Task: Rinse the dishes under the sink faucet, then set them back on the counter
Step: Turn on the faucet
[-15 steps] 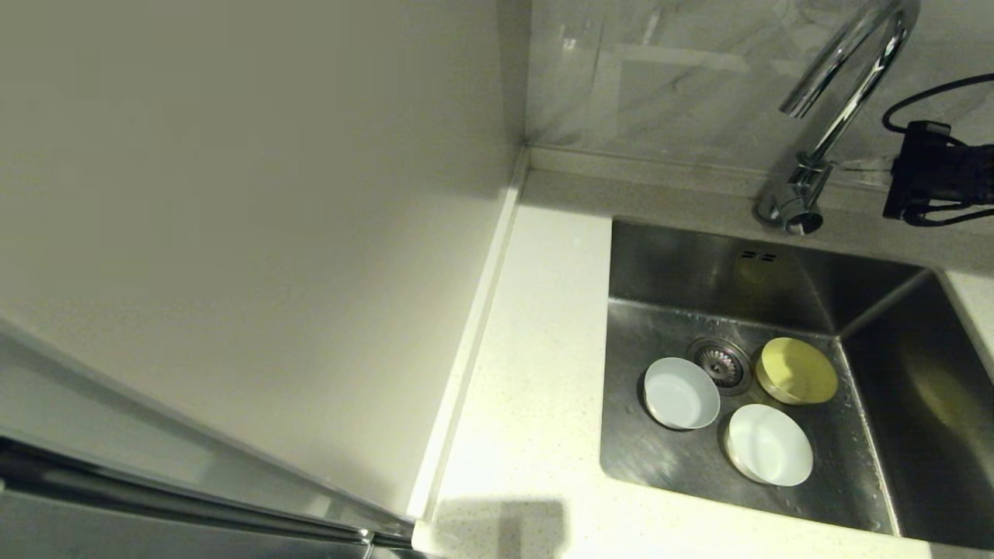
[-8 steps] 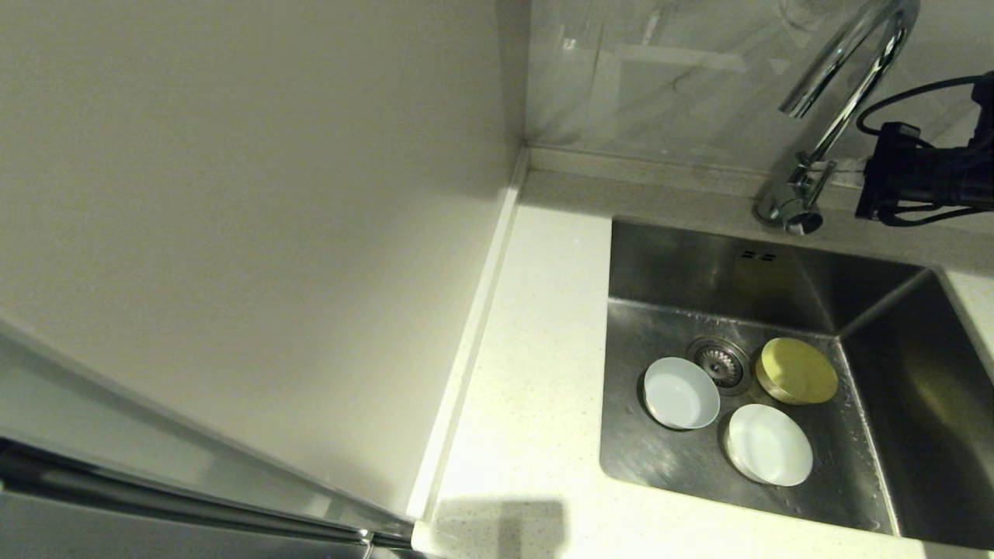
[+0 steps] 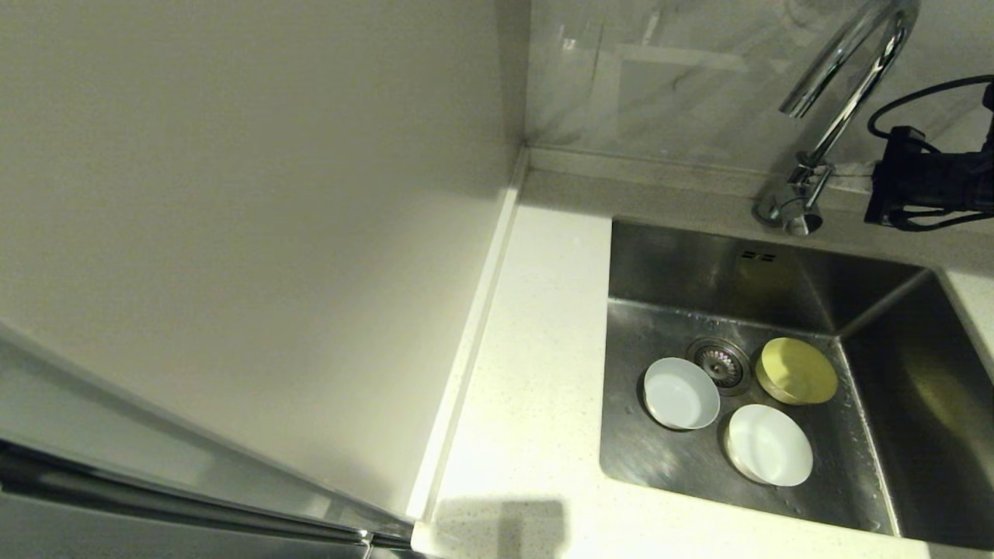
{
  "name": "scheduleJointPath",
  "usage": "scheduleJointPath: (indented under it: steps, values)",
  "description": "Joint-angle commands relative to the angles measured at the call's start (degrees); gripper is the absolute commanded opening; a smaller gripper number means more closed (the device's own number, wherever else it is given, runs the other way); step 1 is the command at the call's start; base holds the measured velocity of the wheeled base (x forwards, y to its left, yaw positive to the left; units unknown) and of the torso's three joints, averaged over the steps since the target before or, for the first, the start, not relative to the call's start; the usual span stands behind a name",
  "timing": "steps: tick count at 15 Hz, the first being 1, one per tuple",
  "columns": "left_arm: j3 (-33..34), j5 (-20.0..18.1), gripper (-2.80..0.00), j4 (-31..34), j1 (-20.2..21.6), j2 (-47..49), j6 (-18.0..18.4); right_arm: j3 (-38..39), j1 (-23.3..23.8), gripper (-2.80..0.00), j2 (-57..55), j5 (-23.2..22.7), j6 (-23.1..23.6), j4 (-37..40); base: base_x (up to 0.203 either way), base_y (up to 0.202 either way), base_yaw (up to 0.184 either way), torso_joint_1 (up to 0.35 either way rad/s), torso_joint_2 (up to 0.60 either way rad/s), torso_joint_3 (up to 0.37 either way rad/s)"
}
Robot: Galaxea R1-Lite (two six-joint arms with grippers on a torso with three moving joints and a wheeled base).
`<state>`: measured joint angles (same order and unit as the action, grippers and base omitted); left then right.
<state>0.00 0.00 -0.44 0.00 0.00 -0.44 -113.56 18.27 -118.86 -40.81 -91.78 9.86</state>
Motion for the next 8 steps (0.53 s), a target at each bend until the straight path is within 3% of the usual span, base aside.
scheduleJointPath:
  steps: [1, 8]
  values:
    - [0.2, 0.0, -2.8, 0.0, 0.0, 0.0, 0.0, 0.0, 0.2, -2.8, 0.1, -2.0, -0.3, 1.6, 0.0, 0.0, 0.0, 0.0, 0.0, 0.0]
    - [0.2, 0.0, -2.8, 0.0, 0.0, 0.0, 0.0, 0.0, 1.2, -2.8, 0.2, -4.8, -0.1, 2.3, 0.0, 0.0, 0.0, 0.0, 0.0, 0.0]
